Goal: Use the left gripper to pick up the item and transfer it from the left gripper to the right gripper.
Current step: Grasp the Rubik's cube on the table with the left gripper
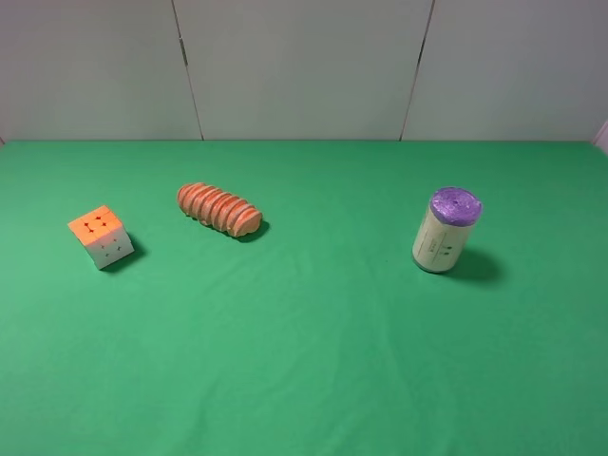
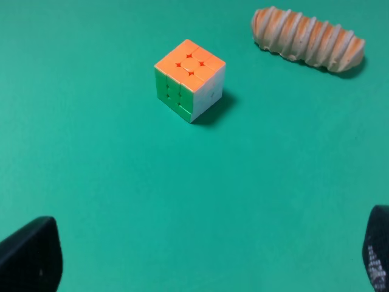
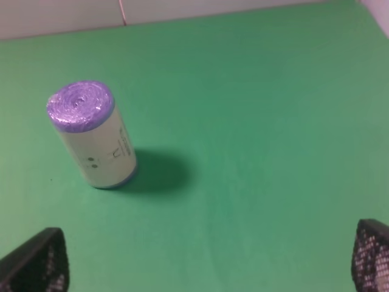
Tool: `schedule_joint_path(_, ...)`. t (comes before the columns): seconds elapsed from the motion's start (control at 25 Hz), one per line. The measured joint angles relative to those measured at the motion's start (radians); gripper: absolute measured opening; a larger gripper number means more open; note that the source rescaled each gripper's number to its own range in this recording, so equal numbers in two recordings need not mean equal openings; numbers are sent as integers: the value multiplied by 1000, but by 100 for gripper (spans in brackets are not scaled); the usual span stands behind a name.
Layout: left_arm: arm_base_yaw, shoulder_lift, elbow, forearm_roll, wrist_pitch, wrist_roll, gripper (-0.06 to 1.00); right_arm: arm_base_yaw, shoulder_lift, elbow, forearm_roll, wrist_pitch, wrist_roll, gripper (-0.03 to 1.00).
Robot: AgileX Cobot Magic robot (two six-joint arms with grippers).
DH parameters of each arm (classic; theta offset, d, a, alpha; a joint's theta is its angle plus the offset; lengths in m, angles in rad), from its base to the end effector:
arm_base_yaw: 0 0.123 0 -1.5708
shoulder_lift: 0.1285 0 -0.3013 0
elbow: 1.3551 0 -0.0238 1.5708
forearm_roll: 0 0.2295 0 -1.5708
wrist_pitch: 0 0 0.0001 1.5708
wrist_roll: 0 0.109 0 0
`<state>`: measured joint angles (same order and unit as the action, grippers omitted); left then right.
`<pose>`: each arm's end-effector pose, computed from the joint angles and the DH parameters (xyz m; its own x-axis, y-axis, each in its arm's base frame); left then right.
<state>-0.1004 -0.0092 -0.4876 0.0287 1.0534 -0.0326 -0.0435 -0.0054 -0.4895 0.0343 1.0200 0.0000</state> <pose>-0.0233 0.0051 0.2559 -0.4513 0.0270 -0.8920 0.0698 0.9975 -0.0051 -0.0216 0.0041 0.2598 -0.4230 0.0364 -0.9054 0.0246 0.9993 0.0286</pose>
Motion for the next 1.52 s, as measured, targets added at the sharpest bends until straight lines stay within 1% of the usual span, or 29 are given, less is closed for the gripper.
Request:
schedule_joint_path(1.24,0,0,-2,0,7,0,100,0,0,0,0,0,0,100)
schedule_joint_path(1.36,0,3,-23,0,23,0,100,0,0,0,0,0,0,100)
schedule_joint_path(1.52,0,86,-82,0,58,0,100,0,0,0,0,0,0,100)
